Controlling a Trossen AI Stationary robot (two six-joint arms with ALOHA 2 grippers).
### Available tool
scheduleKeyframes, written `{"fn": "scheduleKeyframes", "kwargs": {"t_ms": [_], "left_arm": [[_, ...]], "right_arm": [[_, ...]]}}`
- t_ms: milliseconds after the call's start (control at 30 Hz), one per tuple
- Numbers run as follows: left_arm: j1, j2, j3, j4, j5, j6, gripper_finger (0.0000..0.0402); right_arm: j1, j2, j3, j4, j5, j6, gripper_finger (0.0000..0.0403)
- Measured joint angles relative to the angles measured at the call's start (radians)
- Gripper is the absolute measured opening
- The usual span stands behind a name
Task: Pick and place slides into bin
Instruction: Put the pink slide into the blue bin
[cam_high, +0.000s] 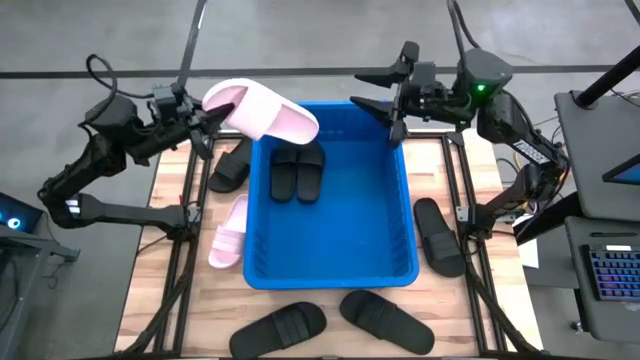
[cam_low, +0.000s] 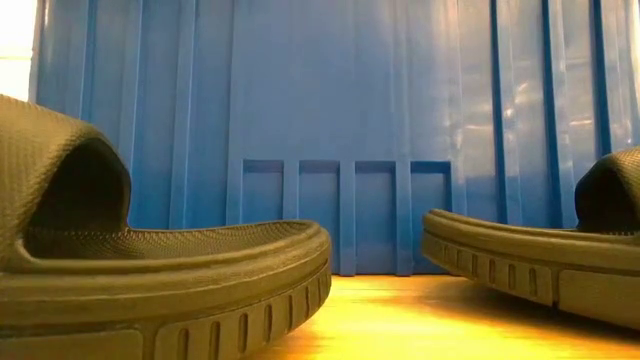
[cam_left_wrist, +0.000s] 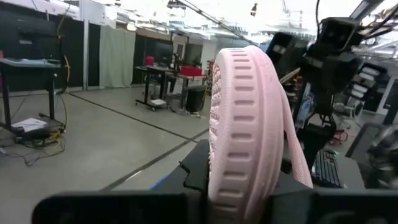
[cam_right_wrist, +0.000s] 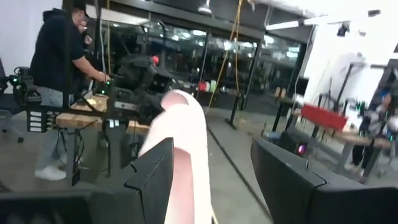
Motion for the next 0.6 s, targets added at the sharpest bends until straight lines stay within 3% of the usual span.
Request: {"fn": "scheduleKeyframes", "kwargs": {"t_ms": [200,600], "left_arm": [[0.026,0.059,0.01,-0.01,0.049,-0.05,0.0026],[0.188,0.168,0.021,-0.011,0.292,-0.128,0.0025]], "right_arm": [[0.005,-0.008,0.0,-0.014,0.145,-0.038,0.0203],[0.005,-0.008,0.0,-0.07,0.183,-0.046,0.0203]]}}
